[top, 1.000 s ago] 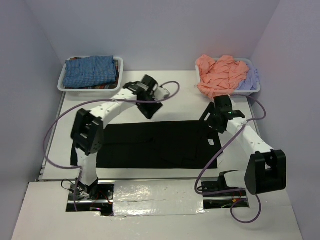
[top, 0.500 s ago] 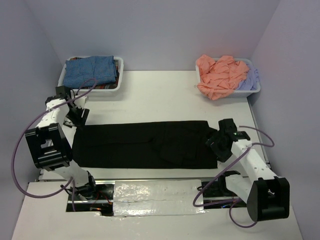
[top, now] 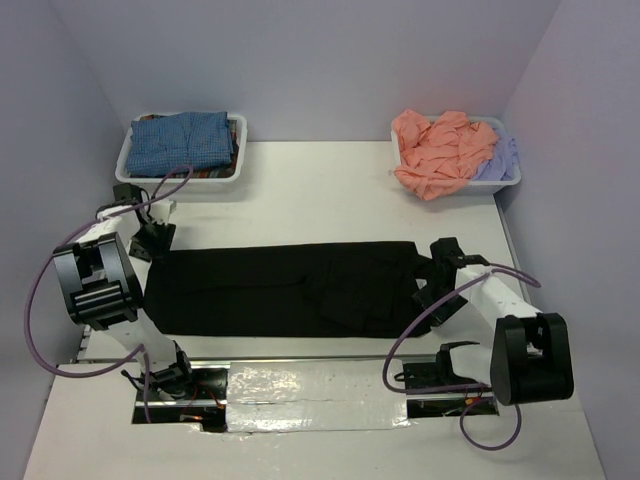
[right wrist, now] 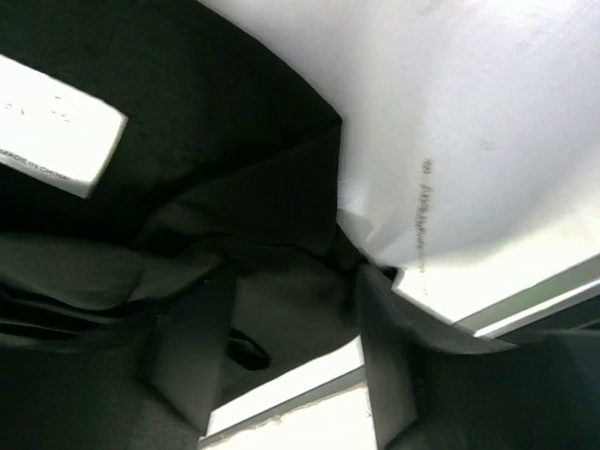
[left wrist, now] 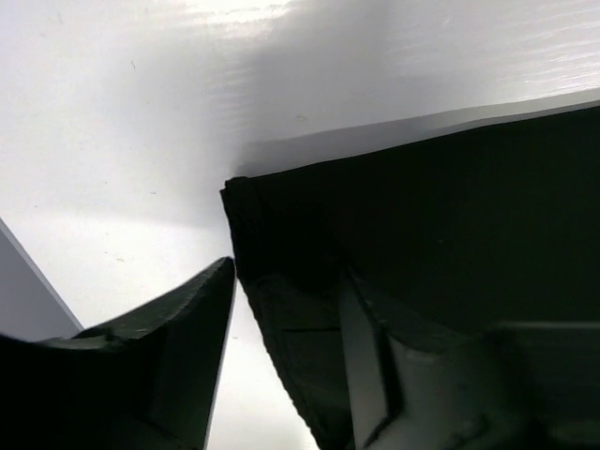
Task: Fold and stack the long sleeve shirts
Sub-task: Fold the shirt
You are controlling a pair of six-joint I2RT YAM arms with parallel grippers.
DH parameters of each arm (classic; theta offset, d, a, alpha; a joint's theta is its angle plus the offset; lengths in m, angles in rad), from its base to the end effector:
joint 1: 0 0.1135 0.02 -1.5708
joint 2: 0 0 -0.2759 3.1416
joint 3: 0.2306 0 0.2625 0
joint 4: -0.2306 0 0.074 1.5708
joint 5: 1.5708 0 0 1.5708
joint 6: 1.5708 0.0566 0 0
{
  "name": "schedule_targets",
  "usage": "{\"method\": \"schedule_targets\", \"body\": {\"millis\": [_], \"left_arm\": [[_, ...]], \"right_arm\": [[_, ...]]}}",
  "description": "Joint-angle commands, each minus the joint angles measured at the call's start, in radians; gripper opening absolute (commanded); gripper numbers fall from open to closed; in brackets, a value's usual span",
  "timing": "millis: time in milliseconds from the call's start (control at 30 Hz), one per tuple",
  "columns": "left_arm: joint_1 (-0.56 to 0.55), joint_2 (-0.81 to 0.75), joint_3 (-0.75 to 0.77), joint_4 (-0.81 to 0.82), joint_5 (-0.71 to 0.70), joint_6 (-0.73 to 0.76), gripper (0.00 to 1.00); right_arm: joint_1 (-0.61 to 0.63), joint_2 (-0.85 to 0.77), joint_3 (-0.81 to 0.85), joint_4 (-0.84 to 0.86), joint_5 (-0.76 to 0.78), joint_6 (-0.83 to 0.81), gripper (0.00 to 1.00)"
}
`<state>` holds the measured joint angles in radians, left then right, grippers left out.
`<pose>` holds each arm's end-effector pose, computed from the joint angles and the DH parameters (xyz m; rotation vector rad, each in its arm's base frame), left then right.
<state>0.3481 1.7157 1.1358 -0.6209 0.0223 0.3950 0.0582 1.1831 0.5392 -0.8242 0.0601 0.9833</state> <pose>0.3329 0.1195 0.1749 0.0711 2.7835 0.1602 0.1694 0.0065 0.1337 1.3530 2.7029 -0.0015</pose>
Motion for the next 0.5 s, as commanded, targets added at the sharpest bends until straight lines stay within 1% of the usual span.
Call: {"method": "schedule_targets", "body": {"millis": [0,33,67,100,133,167,200,233,267,367,433,467], "left_arm": [[0.014,0.012,-0.042,0.068,0.007,0.031,0.59],[0.014,0.010,-0.062,0.073,0.014,0.034,0.56],[0.014,0.009,-0.073,0.079,0.018,0.036,0.51],[0.017,0.007,-0.093,0.088,0.019,0.036,0.40],[0.019,0.007,-0.102,0.093,0.024,0.036,0.35],[0.022,0.007,-0.108,0.095,0.028,0.035,0.30],[0.028,0.008,-0.114,0.095,0.033,0.034,0.23],[0.040,0.010,-0.120,0.095,0.037,0.031,0.21],[0.045,0.012,-0.123,0.096,0.042,0.030,0.13],[0.068,0.015,-0.126,0.095,0.039,0.033,0.00],[0.087,0.012,-0.134,0.098,0.036,0.038,0.00],[0.092,0.010,-0.137,0.098,0.031,0.042,0.00]], "right_arm": [[-0.004,0.055,0.002,0.124,-0.005,0.014,0.52],[-0.004,0.075,0.008,0.132,-0.006,-0.001,0.48],[-0.003,0.085,0.028,0.137,-0.003,-0.008,0.40],[-0.004,0.108,0.042,0.146,0.007,-0.027,0.36],[-0.001,0.122,0.056,0.151,0.013,-0.038,0.33],[-0.001,0.137,0.091,0.151,0.021,-0.049,0.27],[-0.001,0.154,0.109,0.151,0.027,-0.061,0.25],[-0.001,0.188,0.129,0.151,0.035,-0.075,0.24],[-0.001,0.205,0.171,0.143,0.049,-0.098,0.22],[0.008,0.263,0.235,0.154,0.047,-0.149,0.18],[0.018,0.306,0.264,0.161,0.041,-0.173,0.17],[0.028,0.322,0.300,0.171,0.037,-0.201,0.14]]}}
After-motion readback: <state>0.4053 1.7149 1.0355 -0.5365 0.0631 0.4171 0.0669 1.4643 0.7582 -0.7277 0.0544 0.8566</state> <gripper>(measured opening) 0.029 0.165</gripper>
